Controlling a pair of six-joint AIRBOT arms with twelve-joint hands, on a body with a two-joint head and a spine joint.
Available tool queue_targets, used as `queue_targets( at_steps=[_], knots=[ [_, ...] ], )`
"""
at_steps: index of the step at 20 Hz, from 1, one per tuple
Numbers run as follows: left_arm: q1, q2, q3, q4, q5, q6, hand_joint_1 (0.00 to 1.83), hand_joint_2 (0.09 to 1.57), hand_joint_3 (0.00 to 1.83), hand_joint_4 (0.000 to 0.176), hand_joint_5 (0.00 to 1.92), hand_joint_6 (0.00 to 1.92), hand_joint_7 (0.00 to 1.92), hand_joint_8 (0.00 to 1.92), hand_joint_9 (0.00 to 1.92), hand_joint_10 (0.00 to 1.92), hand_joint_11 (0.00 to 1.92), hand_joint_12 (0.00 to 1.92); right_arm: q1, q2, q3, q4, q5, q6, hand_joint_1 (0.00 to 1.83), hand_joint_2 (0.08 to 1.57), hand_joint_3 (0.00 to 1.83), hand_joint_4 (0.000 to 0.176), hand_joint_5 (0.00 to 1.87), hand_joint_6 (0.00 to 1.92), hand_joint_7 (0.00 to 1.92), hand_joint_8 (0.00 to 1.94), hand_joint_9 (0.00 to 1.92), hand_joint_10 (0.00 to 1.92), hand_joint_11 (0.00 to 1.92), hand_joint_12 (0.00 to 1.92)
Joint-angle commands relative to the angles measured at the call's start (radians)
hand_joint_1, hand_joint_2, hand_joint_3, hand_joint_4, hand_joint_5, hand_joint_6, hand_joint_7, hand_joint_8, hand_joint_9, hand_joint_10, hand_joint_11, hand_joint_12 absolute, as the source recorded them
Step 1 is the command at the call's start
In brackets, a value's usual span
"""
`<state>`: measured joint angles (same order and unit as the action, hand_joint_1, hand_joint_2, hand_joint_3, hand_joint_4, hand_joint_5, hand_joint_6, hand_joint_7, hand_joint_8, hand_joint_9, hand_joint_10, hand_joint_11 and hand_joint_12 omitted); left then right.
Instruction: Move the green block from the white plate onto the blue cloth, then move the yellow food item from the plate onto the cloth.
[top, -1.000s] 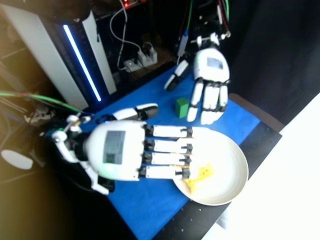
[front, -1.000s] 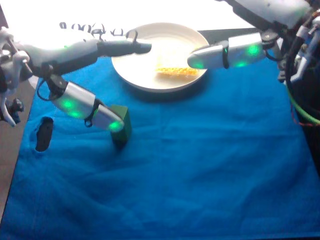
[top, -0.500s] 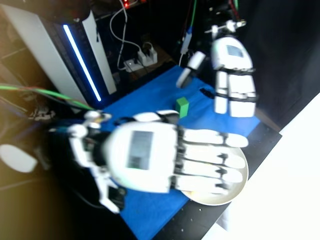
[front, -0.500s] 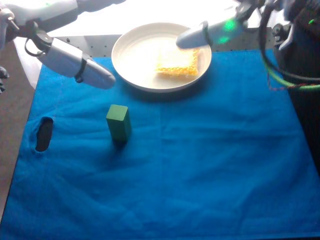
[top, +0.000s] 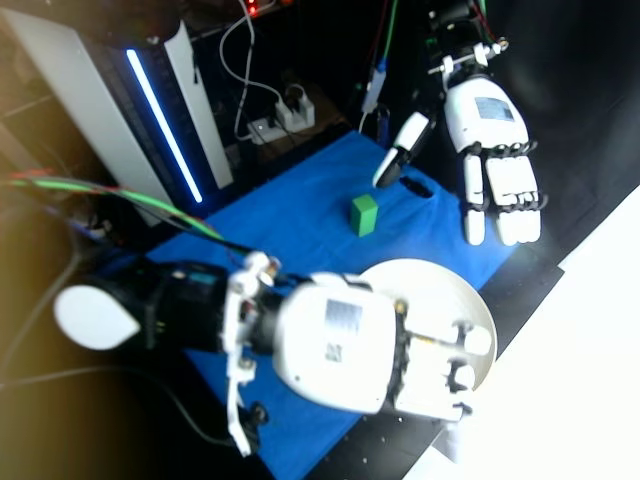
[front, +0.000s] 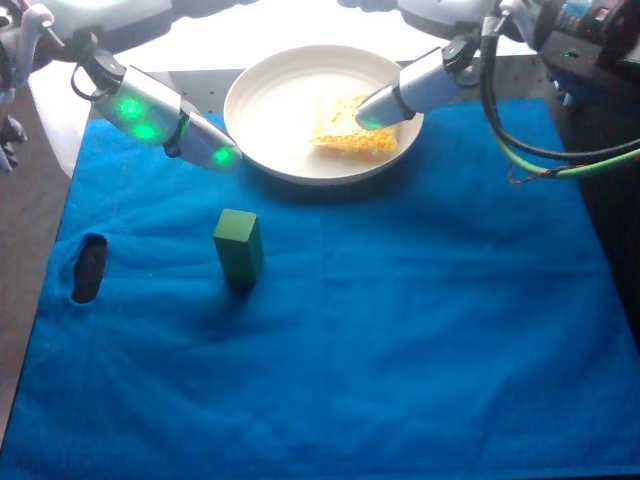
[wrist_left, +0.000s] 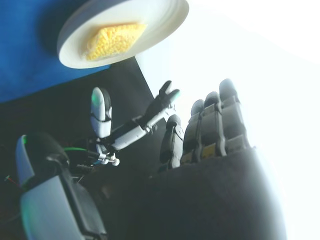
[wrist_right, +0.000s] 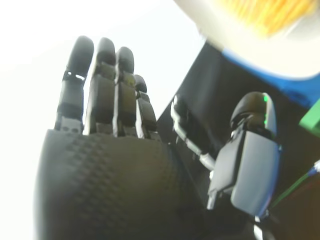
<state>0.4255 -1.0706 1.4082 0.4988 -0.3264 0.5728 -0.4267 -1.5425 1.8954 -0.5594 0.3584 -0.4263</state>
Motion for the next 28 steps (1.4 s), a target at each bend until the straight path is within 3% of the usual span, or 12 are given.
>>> queue_targets(
  at_steps=[1, 6, 8, 10, 12, 14, 16, 18, 21, 22, 26, 28],
  knots=[
    [-0.017, -0.006, 0.001, -0.017, -0.095, -0.002, 0.59, 0.71, 0.01, 0.148, 0.00, 0.00, 0.00, 0.00, 0.05, 0.00, 0.02, 0.20, 0.014, -0.003, 0.009, 0.024, 0.083, 0.000, 0.52, 0.81, 0.00, 0.005, 0.20, 0.00, 0.33, 0.00, 0.34, 0.00, 0.01, 1.22],
    [-0.022, -0.009, -0.001, -0.017, -0.099, -0.002, 0.58, 0.73, 0.00, 0.122, 0.00, 0.00, 0.01, 0.00, 0.09, 0.00, 0.00, 0.34, 0.014, -0.028, 0.018, 0.013, 0.075, 0.000, 0.55, 0.80, 0.00, 0.002, 0.18, 0.00, 0.37, 0.00, 0.35, 0.00, 0.00, 1.17],
    [-0.023, -0.011, -0.004, -0.017, -0.109, -0.003, 0.66, 0.73, 0.00, 0.130, 0.00, 0.00, 0.02, 0.01, 0.10, 0.01, 0.00, 0.34, 0.014, -0.031, 0.022, 0.013, 0.073, 0.000, 0.57, 0.80, 0.00, 0.000, 0.19, 0.00, 0.33, 0.00, 0.37, 0.00, 0.03, 1.22],
    [-0.024, -0.010, -0.010, -0.017, -0.119, -0.003, 0.69, 0.77, 0.01, 0.170, 0.00, 0.00, 0.01, 0.00, 0.08, 0.01, 0.00, 0.29, 0.013, -0.044, 0.026, 0.013, 0.069, 0.000, 0.63, 0.79, 0.00, 0.000, 0.19, 0.00, 0.42, 0.01, 0.44, 0.02, 0.01, 1.41],
    [-0.028, -0.009, -0.014, -0.017, -0.124, -0.003, 0.70, 0.77, 0.00, 0.158, 0.00, 0.00, 0.04, 0.01, 0.10, 0.01, 0.00, 0.30, 0.007, -0.053, 0.032, 0.012, 0.065, 0.000, 0.55, 0.76, 0.00, 0.066, 0.17, 0.01, 0.25, 0.00, 0.18, 0.01, 0.00, 0.87],
    [-0.029, -0.009, -0.014, -0.017, -0.126, -0.003, 0.71, 0.75, 0.00, 0.158, 0.00, 0.00, 0.05, 0.01, 0.10, 0.01, 0.00, 0.30, 0.001, -0.060, 0.035, 0.012, 0.063, 0.000, 0.54, 0.79, 0.00, 0.063, 0.17, 0.00, 0.20, 0.01, 0.14, 0.01, 0.00, 0.59],
    [-0.029, -0.008, -0.015, -0.017, -0.128, -0.003, 0.71, 0.73, 0.00, 0.173, 0.00, 0.00, 0.01, 0.00, 0.07, 0.00, 0.00, 0.25, -0.003, -0.066, 0.035, 0.012, 0.063, 0.000, 0.54, 0.76, 0.00, 0.065, 0.18, 0.00, 0.23, 0.00, 0.15, 0.00, 0.00, 0.63],
    [-0.029, -0.008, -0.017, -0.017, -0.129, -0.003, 0.72, 0.73, 0.00, 0.167, 0.00, 0.00, 0.04, 0.01, 0.08, 0.00, 0.00, 0.28, -0.008, -0.070, 0.036, 0.012, 0.063, 0.000, 0.53, 0.75, 0.00, 0.059, 0.18, 0.00, 0.24, 0.01, 0.17, 0.01, 0.00, 0.62],
    [-0.029, -0.007, -0.019, -0.017, -0.133, -0.003, 0.72, 0.76, 0.00, 0.159, 0.00, 0.00, 0.06, 0.01, 0.10, 0.00, 0.00, 0.28, -0.016, -0.074, 0.035, 0.012, 0.058, 0.000, 0.54, 0.74, 0.00, 0.055, 0.19, 0.00, 0.19, 0.01, 0.12, 0.01, 0.00, 0.99],
    [-0.029, -0.006, -0.019, -0.017, -0.134, -0.004, 0.72, 0.76, 0.00, 0.156, 0.00, 0.00, 0.07, 0.01, 0.10, 0.00, 0.00, 0.29, -0.020, -0.075, 0.036, 0.012, 0.057, 0.000, 0.56, 0.75, 0.00, 0.036, 0.20, 0.00, 0.20, 0.01, 0.13, 0.01, 0.00, 1.06],
    [-0.029, -0.006, -0.019, -0.017, -0.137, -0.010, 0.68, 0.77, 0.00, 0.151, 0.00, 0.00, 0.04, 0.00, 0.10, 0.00, 0.00, 0.30, -0.029, -0.077, 0.037, 0.012, 0.054, 0.000, 0.61, 0.76, 0.00, 0.012, 0.21, 0.00, 0.31, 0.02, 0.28, 0.03, 0.00, 0.97],
    [-0.030, -0.005, -0.018, -0.018, -0.138, -0.012, 0.68, 0.77, 0.00, 0.160, 0.00, 0.00, 0.02, 0.00, 0.09, 0.00, 0.00, 0.30, -0.031, -0.078, 0.039, 0.012, 0.053, 0.000, 0.62, 0.78, 0.00, 0.051, 0.23, 0.00, 0.38, 0.01, 0.37, 0.04, 0.00, 1.17]
  ],
)
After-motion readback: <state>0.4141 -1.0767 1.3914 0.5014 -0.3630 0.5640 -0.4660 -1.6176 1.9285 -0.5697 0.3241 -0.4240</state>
